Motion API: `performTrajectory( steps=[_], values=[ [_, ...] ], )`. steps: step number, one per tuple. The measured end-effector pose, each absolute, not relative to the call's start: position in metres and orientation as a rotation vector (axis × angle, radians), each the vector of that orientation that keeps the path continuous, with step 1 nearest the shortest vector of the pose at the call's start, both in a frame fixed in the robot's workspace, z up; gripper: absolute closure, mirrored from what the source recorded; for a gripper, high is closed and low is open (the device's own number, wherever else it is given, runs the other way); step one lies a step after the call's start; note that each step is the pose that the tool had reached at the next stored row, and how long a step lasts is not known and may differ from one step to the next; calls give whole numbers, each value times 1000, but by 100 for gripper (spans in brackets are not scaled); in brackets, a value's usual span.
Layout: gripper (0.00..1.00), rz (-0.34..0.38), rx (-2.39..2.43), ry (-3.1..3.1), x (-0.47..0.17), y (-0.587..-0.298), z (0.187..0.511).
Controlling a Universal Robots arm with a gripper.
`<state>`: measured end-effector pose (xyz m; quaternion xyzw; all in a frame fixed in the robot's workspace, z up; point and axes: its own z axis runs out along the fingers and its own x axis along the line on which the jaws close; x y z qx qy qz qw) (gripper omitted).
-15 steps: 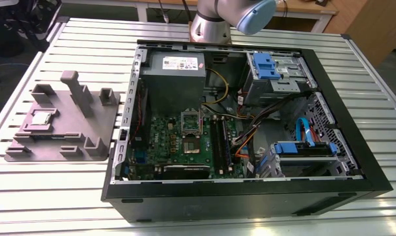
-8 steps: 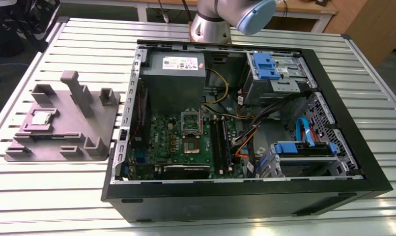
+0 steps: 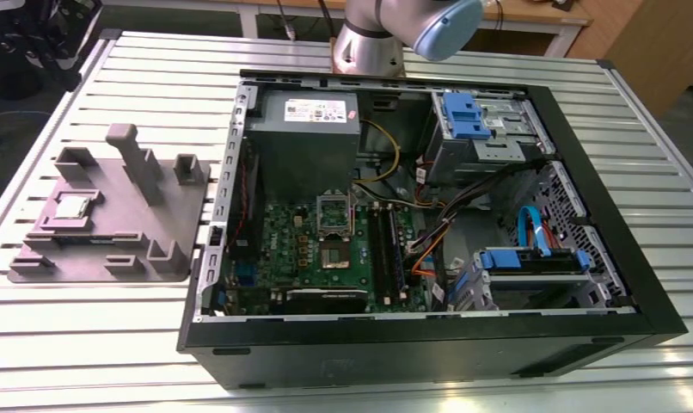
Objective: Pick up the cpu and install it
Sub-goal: 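Reach for the cpu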
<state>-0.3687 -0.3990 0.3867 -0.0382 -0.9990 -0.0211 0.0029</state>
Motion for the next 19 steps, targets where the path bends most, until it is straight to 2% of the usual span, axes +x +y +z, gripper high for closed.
performTrajectory(
  steps=[19],
  values=[
    [90, -66, -120, -3133, -389, -399, 387]
  ],
)
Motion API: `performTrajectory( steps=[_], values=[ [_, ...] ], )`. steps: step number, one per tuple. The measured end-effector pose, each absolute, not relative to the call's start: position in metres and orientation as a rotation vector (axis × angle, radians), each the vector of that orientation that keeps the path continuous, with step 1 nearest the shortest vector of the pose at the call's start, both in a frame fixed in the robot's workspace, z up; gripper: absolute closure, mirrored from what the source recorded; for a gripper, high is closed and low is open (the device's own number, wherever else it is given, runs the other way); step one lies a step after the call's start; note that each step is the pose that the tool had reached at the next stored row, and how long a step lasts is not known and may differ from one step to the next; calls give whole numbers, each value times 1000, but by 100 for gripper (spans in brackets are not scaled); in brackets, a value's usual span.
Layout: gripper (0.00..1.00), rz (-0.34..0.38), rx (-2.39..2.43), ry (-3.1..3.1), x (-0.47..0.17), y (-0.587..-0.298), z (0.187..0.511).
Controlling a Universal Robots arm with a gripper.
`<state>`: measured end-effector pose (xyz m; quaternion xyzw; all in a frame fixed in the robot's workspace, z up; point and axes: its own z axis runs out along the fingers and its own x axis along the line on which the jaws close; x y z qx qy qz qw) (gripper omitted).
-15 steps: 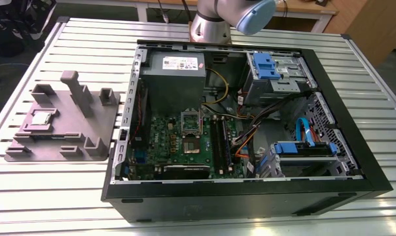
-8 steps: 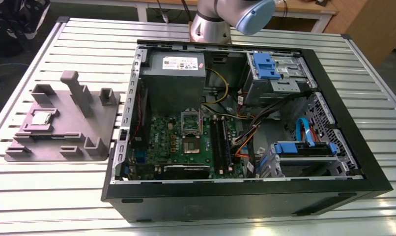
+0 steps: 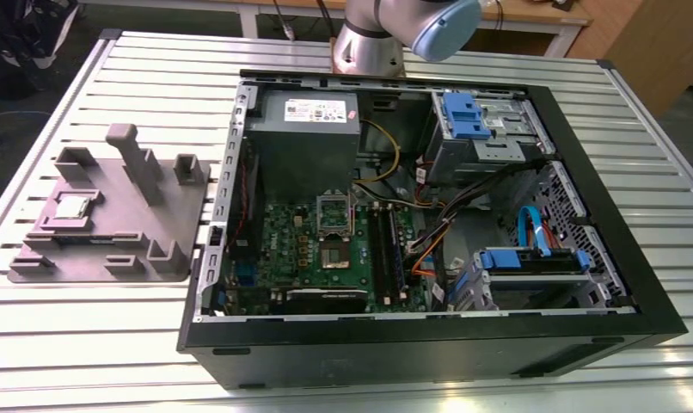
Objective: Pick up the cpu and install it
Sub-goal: 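Reach for the cpu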
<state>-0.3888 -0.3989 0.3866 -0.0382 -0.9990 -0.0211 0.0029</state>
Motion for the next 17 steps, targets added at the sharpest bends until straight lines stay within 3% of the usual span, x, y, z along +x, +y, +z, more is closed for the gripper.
performTrajectory(
  steps=[17],
  values=[
    [90, -66, -120, -3133, -402, -399, 386]
  ],
)
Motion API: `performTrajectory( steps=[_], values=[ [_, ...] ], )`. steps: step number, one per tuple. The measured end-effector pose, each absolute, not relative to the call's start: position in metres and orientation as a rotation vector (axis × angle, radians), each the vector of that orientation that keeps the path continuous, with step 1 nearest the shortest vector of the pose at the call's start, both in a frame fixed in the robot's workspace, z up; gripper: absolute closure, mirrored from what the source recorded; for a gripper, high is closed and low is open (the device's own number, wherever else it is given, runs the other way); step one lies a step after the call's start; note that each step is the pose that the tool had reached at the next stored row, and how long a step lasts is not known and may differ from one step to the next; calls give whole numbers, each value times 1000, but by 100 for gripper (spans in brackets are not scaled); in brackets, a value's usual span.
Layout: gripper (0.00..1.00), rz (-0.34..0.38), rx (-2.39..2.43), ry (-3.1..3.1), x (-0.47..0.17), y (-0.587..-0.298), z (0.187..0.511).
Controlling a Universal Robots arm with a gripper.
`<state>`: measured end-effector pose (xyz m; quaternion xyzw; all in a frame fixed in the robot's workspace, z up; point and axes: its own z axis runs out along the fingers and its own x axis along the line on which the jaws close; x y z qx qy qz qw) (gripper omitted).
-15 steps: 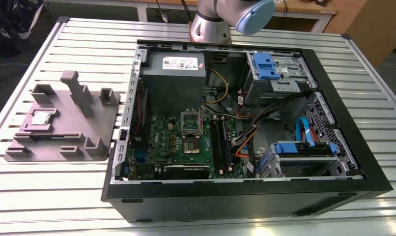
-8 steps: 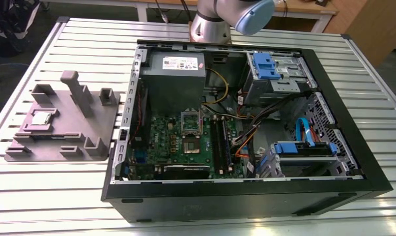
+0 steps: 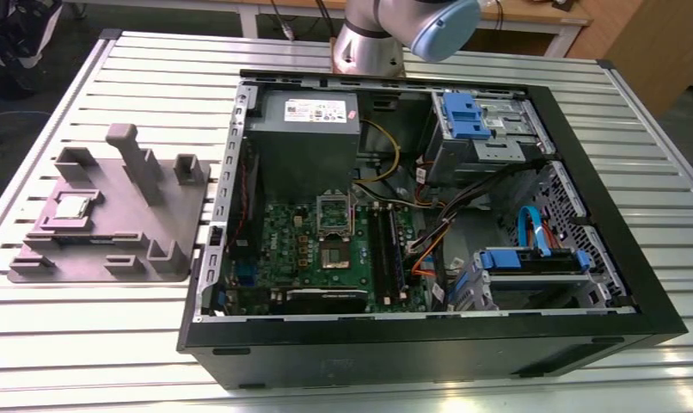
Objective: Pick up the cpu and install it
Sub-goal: 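Reach for the cpu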
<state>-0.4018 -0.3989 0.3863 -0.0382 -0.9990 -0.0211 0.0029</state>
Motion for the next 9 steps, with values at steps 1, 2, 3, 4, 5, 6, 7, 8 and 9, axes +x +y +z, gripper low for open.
performTrajectory(
  steps=[1, 2, 3, 4, 5, 6, 7, 8, 9],
  values=[
    [90, -66, -120, -3133, -403, -399, 386],
    [90, -66, -120, -3133, -403, -399, 386],
    [90, -66, -120, -3133, -404, -399, 386],
    [90, -66, -120, -3133, -405, -399, 386],
    [90, -66, -120, -3133, -405, -399, 386],
    [90, -66, -120, -3133, -406, -399, 386],
    [90, -66, -120, -3133, -407, -399, 386],
    [90, -66, -120, -3133, -407, -399, 386],
    [90, -66, -120, -3133, -408, -399, 386]
  ],
)
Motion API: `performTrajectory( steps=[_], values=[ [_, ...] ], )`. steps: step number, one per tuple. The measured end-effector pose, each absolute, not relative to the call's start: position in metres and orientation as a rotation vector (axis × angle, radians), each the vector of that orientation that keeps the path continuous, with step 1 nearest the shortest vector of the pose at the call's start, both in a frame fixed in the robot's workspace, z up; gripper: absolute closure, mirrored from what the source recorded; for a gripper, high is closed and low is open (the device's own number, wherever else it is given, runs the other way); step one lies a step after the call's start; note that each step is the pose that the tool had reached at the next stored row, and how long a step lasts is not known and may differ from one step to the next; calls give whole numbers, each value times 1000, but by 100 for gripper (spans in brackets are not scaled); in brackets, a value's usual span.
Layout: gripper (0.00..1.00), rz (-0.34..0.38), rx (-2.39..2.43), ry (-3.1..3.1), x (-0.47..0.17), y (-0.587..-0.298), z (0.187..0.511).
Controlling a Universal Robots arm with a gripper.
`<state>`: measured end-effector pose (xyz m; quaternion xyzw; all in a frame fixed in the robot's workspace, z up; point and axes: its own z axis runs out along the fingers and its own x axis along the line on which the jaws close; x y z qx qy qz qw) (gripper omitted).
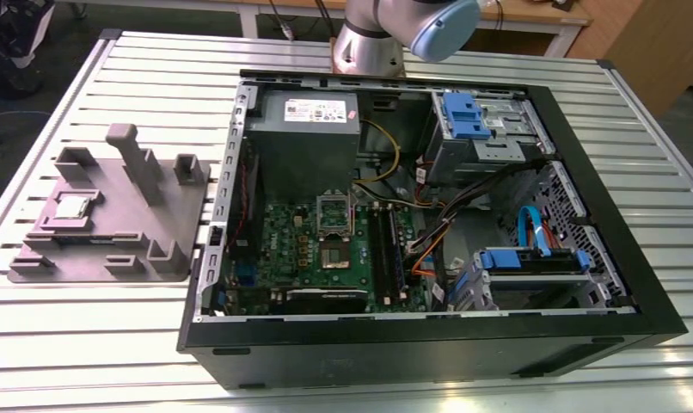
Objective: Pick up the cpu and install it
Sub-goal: 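Reach for the cpu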
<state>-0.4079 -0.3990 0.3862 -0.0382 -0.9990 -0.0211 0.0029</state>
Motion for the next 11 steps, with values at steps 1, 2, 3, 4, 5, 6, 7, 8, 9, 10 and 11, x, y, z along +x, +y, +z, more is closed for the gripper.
performTrajectory(
  steps=[1, 2, 3, 4, 5, 6, 7, 8, 9, 10, 11],
  values=[
    [90, -66, -120, -3133, -408, -399, 386],
    [90, -66, -120, -3133, -409, -399, 386],
    [90, -66, -120, -3133, -410, -399, 386],
    [90, -66, -120, -3133, -410, -399, 386],
    [90, -66, -120, -3133, -411, -399, 386],
    [90, -66, -120, -3133, -411, -399, 386],
    [90, -66, -120, -3133, -412, -399, 386],
    [90, -66, -120, -3133, -413, -399, 386],
    [90, -66, -120, -3133, -413, -399, 386],
    [90, -66, -120, -3133, -413, -399, 386],
    [90, -66, -120, -3133, -413, -399, 386]
  ],
)
